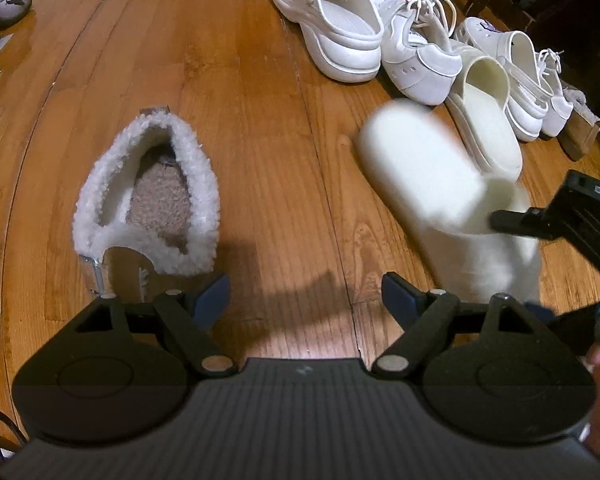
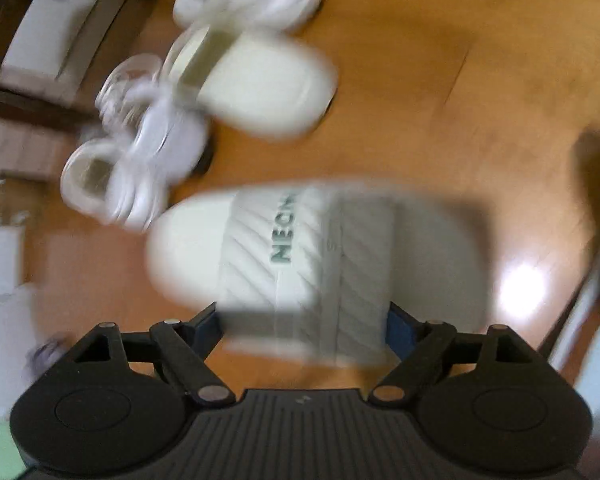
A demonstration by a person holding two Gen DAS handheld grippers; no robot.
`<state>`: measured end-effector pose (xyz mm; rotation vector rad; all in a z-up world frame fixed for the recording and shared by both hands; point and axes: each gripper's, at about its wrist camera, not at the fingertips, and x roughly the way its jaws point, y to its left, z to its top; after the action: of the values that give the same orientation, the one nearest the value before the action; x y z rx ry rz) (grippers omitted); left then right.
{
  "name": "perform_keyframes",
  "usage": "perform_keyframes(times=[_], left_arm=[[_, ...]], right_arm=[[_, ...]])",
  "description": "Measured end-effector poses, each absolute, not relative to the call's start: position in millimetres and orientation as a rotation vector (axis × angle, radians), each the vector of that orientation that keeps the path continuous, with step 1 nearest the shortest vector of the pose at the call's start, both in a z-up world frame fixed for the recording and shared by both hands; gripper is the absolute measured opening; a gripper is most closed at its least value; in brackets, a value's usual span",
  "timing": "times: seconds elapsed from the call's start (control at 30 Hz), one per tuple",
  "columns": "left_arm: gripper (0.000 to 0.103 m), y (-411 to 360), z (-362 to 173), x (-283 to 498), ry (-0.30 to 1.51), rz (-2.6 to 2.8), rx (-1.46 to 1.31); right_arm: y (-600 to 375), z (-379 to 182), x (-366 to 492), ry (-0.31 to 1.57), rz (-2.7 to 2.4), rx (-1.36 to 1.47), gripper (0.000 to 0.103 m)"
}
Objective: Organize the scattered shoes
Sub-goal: 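Carry the NEON slide with the right gripper beside the tan slipper, then open the right gripper and move the left tool to the Kuromi clog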
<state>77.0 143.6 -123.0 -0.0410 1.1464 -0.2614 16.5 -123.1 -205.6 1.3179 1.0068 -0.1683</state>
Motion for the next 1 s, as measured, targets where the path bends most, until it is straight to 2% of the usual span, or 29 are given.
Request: perform_keyframes(times=[0.1, 0.23, 0.33, 0.5, 0.57, 0.67, 0.77, 1.0], left_arm=[[0.083, 145.5, -123.6, 78.2, 1.150, -0.251, -0.050], [0.083, 147.3, -123.9, 78.1, 1.154, -0.253, -0.068], [0.083, 146.3, -124.1, 78.8, 1.156, -0.254, -0.066], [0.083, 145.0, -123.7, 78.9, 1.144, -0.247, -0.061], [0.083, 144.3, -123.5, 79.7, 1.126, -0.254, -0.081], [0.083, 144.7, -124.5, 82.3, 1.058, -0.234, -0.121], [0.083, 141.5, -129.8, 88.8, 0.992, -0.152, -0.122], [0.083, 136.5, -125.3, 97.4, 0.905, -0.150, -0.215]], right_arm=[[-131.1, -197.7, 6.4, 0.983, -0.056, 1.275, 0.088], [-147.3, -172.0, 0.3, 0.872, -0.116, 1.019, 0.088], [-157.2, -163.2, -4.1, 0.799, -0.110, 0.928, 0.077], [-154.3, -146.1, -6.2, 0.838, -0.026, 0.872, 0.077], [-139.0, -139.7, -4.4, 0.831, -0.018, 0.718, 0.082], [-126.7, -133.1, 1.8, 0.842, -0.090, 0.623, 0.082], [-126.1, -134.0, 10.4, 0.929, -0.117, 0.687, 0.081], [-142.4, -129.0, 20.4, 0.983, -0.019, 0.778, 0.081]])
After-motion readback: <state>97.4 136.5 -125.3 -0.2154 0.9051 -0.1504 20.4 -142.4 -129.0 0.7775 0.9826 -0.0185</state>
